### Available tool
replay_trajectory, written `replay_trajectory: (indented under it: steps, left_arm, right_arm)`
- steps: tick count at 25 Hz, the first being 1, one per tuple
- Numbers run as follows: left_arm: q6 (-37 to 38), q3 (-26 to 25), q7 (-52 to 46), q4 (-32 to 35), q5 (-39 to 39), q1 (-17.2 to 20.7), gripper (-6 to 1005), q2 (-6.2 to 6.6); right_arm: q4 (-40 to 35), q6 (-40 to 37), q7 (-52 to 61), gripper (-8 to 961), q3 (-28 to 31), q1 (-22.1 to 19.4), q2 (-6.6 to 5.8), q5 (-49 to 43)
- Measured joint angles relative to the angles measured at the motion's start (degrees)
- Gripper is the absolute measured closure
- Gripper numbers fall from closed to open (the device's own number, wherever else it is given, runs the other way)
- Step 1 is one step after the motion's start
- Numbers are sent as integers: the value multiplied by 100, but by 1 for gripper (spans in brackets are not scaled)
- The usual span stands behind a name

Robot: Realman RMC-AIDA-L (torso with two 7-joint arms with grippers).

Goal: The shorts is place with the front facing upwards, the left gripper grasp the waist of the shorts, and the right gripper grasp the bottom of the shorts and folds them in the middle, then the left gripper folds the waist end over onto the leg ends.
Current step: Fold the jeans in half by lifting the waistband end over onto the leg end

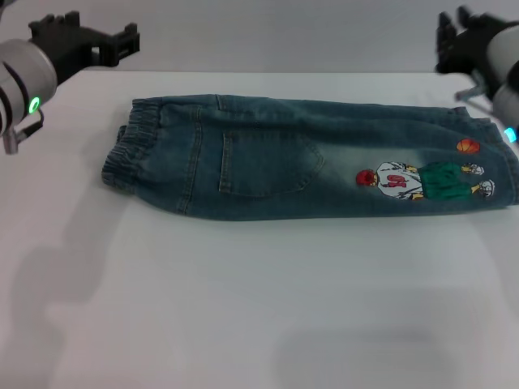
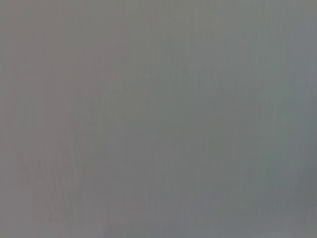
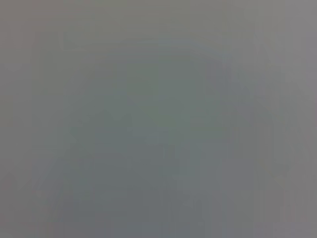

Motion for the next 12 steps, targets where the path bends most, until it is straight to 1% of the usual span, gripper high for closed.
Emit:
replay_trajectory:
  steps: [1,2,3,5,6,12]
  left_arm:
    - [-26,1,3,33,-1,17,161,0]
    - [-92,-3,0,62,-2,23,162,0]
    - [-189,-14,-5,74,-3,24,162,1]
    - [-519,-44,-15,76,-8,25,162,5]
    - [-784,-69,-15,30,-13,17,162,8]
    - [-1923,-297,1,-111,-29,-105,161,8]
  right_arm:
    - [-332,-257,171,656,-218,122,6,16]
    - [-332,-257,171,703,-218,122,6,16]
    - [-517,-422,284,750,-365,183,8,18]
    - [-775,-776,428,887,-644,237,10,20]
    - [-949,-1047,539,955,-911,261,11,21]
    - [-1113,-1157,815,954,-1171,244,13,24]
